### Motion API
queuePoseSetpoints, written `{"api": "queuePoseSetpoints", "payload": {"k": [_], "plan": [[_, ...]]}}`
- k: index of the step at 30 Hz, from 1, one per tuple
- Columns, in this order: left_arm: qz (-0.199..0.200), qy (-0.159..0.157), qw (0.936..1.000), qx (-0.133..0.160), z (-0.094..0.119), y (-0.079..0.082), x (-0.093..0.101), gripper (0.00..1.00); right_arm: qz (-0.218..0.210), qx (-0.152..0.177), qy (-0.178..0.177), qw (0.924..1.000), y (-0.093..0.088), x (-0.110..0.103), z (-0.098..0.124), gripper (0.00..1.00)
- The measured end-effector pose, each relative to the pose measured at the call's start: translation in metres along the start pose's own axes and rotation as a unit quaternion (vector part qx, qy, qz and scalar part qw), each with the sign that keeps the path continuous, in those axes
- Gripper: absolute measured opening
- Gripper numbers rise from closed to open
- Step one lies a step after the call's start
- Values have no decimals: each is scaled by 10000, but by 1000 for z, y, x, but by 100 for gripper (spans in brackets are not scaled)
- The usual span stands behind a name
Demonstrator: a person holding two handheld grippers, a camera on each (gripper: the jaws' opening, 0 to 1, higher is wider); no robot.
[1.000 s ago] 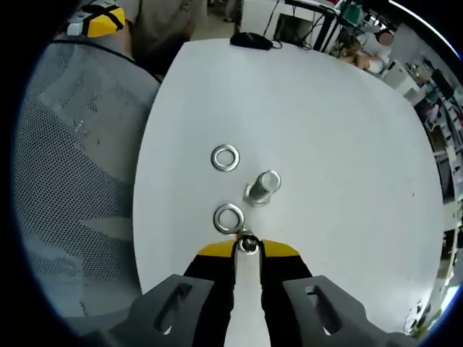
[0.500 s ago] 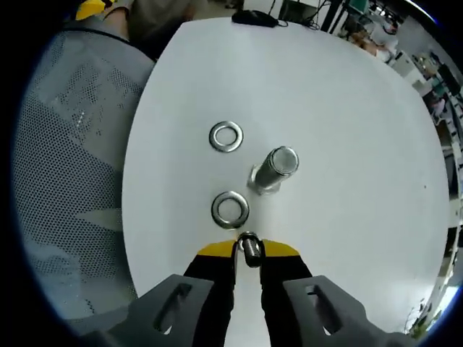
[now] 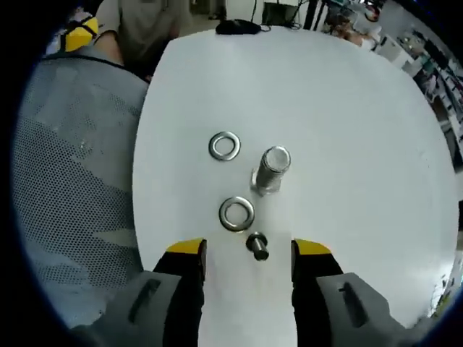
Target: Place the washer onto the threaded stud by aligning its center hole with the stud, sliding it down to the base, and recovering from edge contact or off-axis alignment until the washer reaches the visible bottom stop.
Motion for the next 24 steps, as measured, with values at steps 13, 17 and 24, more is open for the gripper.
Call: {"api": "queuePoseSetpoints", "payload": {"k": [13, 17, 24], "plan": [[-302, -431, 9985, 151, 1, 2, 7, 0, -1090, 1789, 93, 9778, 19, -81, 133, 58], [-333, -502, 9980, 185, 2, 2, 8, 1, -1191, 2164, -275, 9686, 12, -114, 160, 61], [-333, -566, 9972, 365, 3, 5, 10, 6, -2405, 2852, -1156, 9206, -26, -151, 177, 59]]}}
Point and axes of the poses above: the point that each gripper's makers call its tool centre point, and the gripper's own axes: z roughly backward along the fingers, x roughly to its right, y roughly out of its top, the point moved 9 cm from there along z, roughly backward along the fingers, and after that the axes turned 13 degrees about z, right-handed, at the moved point
